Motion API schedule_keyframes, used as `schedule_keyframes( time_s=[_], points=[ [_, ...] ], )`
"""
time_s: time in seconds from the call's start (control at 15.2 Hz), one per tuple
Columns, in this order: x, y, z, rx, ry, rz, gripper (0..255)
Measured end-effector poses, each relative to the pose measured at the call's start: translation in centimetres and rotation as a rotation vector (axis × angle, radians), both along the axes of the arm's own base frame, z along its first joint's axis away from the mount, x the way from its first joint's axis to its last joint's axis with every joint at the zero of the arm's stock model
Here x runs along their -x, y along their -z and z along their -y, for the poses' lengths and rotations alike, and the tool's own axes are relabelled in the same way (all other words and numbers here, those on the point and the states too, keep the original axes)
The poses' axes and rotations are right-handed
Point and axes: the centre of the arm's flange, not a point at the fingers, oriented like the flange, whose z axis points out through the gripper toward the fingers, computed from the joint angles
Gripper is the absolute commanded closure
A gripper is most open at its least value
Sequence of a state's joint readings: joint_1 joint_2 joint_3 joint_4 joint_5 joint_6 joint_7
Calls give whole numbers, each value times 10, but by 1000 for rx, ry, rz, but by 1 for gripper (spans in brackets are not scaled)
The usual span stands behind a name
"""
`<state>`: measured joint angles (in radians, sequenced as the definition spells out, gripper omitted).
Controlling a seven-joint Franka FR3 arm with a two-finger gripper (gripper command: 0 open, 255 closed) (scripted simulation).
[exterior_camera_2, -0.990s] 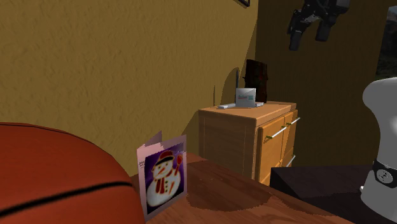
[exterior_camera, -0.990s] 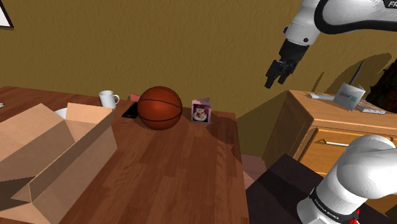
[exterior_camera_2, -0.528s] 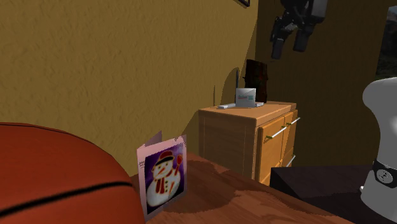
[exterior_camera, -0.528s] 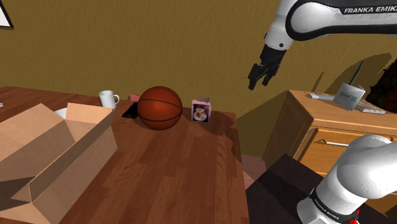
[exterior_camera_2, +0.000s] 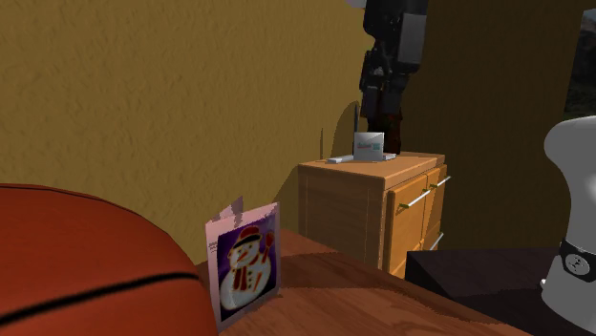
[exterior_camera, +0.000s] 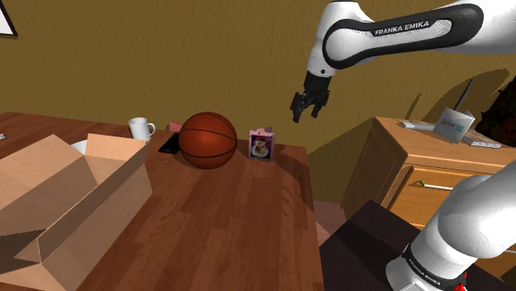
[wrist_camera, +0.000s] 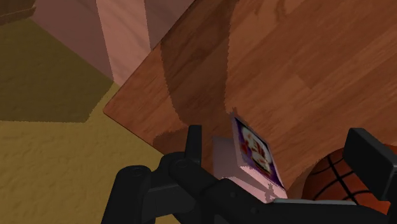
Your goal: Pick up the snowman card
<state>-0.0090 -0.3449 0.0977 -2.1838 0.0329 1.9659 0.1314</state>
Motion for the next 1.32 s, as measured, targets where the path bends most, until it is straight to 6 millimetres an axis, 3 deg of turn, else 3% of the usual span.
schedule_keyframes(
  time_s=[1.06,1.32],
  points=[
    [-190,105,-51,-13,27,-61,0],
    [-208,127,-57,-14,30,-68,0]
  ],
)
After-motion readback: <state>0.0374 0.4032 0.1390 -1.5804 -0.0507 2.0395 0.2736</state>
